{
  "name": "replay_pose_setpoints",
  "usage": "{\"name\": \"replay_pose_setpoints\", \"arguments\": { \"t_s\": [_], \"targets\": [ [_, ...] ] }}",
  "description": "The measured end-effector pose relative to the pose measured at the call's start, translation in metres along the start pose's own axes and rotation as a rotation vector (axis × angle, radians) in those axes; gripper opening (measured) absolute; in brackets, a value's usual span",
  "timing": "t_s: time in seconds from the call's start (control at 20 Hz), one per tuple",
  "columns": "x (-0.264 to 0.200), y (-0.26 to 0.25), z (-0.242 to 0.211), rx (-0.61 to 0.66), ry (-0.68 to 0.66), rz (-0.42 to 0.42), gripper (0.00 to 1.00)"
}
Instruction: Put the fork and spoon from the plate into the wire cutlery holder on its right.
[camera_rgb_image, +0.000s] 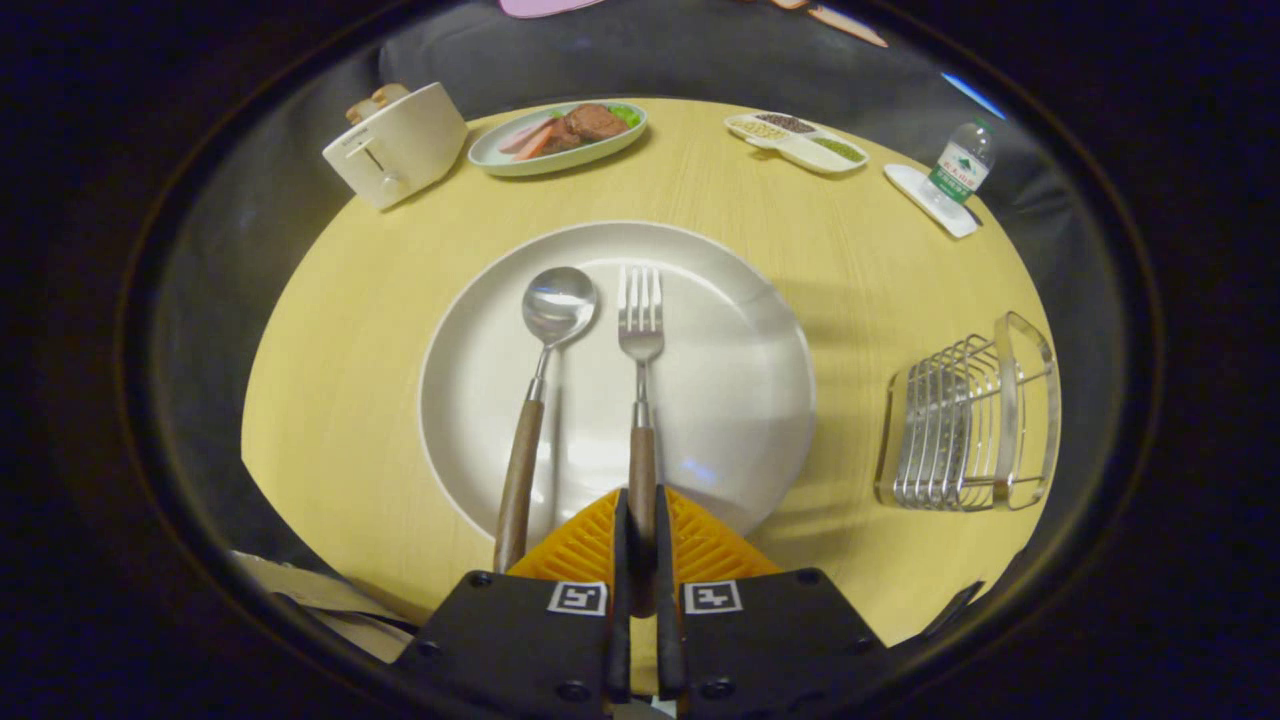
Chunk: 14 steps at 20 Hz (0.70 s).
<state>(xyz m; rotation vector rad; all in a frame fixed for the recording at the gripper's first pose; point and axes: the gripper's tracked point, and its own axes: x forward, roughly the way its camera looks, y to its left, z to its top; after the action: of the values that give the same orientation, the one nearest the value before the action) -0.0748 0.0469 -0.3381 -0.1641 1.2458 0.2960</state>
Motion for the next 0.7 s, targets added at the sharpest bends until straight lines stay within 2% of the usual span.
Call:
{"name": "replay_pose_setpoints", "arguments": {
  "t_s": [0.1,0.35,0.7],
  "targets": [
    [-0.005,-0.003,0.005,0.031,-0.025,-0.004,0.07],
    [-0.026,-0.007,0.001,0.06,-0.019,0.019,0.07],
    [-0.077,-0.04,0.004,0.064,-0.058,-0.018,0.07]
  ]
}}
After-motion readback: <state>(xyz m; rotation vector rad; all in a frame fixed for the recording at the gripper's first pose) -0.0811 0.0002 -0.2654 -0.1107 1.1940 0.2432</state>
